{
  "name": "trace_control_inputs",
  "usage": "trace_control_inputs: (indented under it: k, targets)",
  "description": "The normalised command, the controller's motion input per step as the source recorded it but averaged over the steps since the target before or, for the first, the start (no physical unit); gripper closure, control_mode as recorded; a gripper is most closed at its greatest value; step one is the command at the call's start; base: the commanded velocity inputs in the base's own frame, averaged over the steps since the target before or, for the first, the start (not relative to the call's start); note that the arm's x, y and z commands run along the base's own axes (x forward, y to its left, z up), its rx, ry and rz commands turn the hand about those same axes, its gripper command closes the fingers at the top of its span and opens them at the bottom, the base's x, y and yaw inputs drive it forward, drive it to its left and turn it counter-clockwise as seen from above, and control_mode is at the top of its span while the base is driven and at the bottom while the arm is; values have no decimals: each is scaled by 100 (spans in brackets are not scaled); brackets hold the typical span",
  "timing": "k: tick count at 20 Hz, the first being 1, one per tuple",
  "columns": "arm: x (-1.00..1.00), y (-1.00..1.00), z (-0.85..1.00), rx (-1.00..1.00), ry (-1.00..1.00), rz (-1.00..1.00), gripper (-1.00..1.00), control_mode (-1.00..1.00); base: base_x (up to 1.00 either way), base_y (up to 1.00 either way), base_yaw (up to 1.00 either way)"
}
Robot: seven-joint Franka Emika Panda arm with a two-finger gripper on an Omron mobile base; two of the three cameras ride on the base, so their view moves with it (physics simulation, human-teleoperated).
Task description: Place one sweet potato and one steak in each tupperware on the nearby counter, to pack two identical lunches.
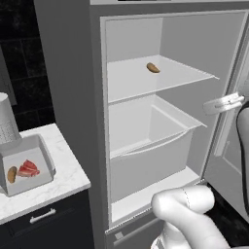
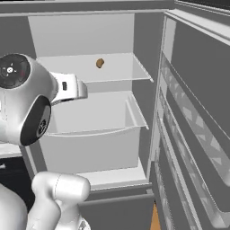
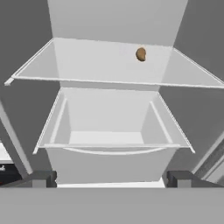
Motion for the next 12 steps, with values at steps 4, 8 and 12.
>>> trace_control_inputs:
  k: [4,8,12]
  targets:
    - [100,0,15,9,-5,-1,-100,-100,0,0,0]
    - [100,0,44,7,2,-1,-100,-100,0,0,0]
    - [100,0,7,1,8,-7,-100,-100,0,0,0]
